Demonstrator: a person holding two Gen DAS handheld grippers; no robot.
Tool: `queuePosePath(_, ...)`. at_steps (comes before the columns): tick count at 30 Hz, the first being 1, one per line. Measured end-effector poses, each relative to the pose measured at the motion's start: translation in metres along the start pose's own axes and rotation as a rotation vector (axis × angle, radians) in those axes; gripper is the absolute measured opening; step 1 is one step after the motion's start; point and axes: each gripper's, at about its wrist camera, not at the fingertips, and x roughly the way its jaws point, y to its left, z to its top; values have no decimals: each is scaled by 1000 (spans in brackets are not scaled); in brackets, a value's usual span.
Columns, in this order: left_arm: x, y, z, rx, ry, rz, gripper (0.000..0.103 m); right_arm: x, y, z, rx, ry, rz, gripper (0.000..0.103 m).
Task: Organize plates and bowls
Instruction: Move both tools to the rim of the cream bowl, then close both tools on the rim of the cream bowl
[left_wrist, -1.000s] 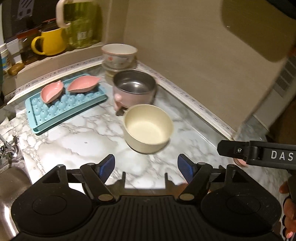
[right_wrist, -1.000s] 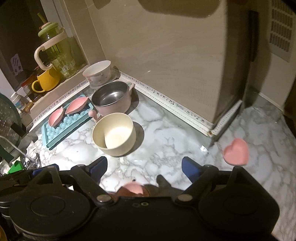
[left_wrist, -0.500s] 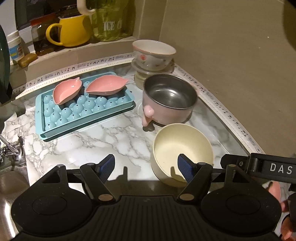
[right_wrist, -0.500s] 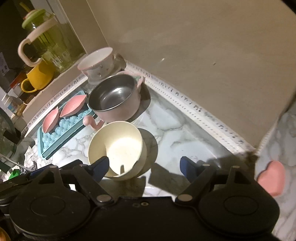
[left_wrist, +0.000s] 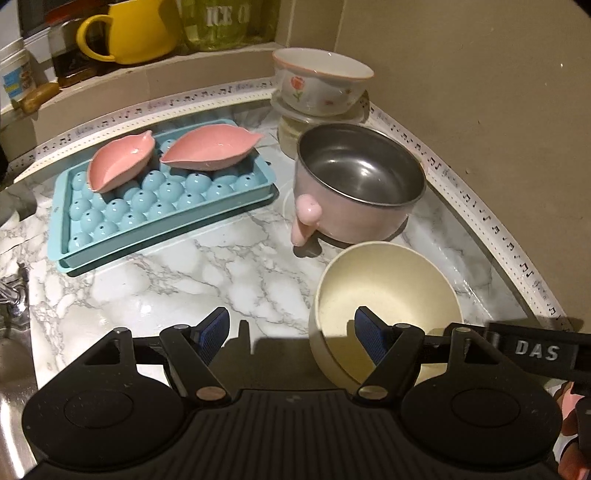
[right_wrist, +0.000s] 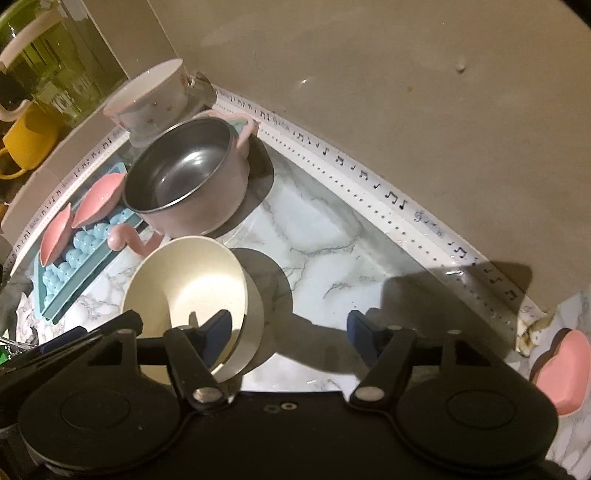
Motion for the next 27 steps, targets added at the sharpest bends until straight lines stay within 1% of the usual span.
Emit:
queuePosePath(2, 2, -4, 0, 14, 0, 8, 73, 4, 3, 1, -8, 11, -1, 54)
queuePosePath(4, 4, -7, 1, 15, -3, 29, 73, 8, 7, 2, -12, 15, 3, 51)
queuePosePath(5, 4, -8, 1, 8, -6, 48, 73, 9, 9, 4, -15, 15, 5, 48)
queuePosePath(6, 5, -8, 2, -1, -5, 64, 70, 10, 11, 4, -19, 13, 2, 48)
queuePosePath(8, 9, -8, 5, -12, 13, 68, 62, 11, 15, 6, -25, 11, 1, 47)
queuePosePath(9, 11, -8, 6, -23, 23, 67, 58, 11, 17, 7, -30, 11, 1, 45)
queuePosePath(10, 12, -7, 7, -32, 29, 70, 56, 12, 19, 9, -37, 11, -3, 43)
queuePosePath(12, 15, -7, 7, -33, 37, 72, 41, 13, 22, 11, -48, 15, -20, 35)
queuePosePath(14, 17, -6, 7, -35, 48, 67, 34, 14, 24, 13, -50, 16, -27, 32)
queuePosePath(16, 17, -6, 6, -41, 50, 54, 31, 14, 26, 13, -53, 16, -28, 27)
queuePosePath(18, 17, -6, 5, -43, 52, 41, 24, 15, 27, 13, -60, 18, -34, 21)
queuePosePath(19, 16, -7, 5, -43, 51, 32, 22, 16, 27, 13, -61, 19, -33, 19)
queuePosePath(21, 15, -8, 4, -41, 49, 20, 16, 16, 28, 12, -62, 17, -30, 10)
queuePosePath(23, 14, -9, 4, -36, 45, 15, 13, 15, 29, 11, -60, 8, -30, 10)
queuePosePath(25, 14, -12, 3, -19, 41, 24, 11, 13, 29, 10, -53, -6, -29, 7)
queuePosePath(27, 13, -15, 2, -10, 42, 21, 7, 11, 29, 10, -48, -12, -20, 3)
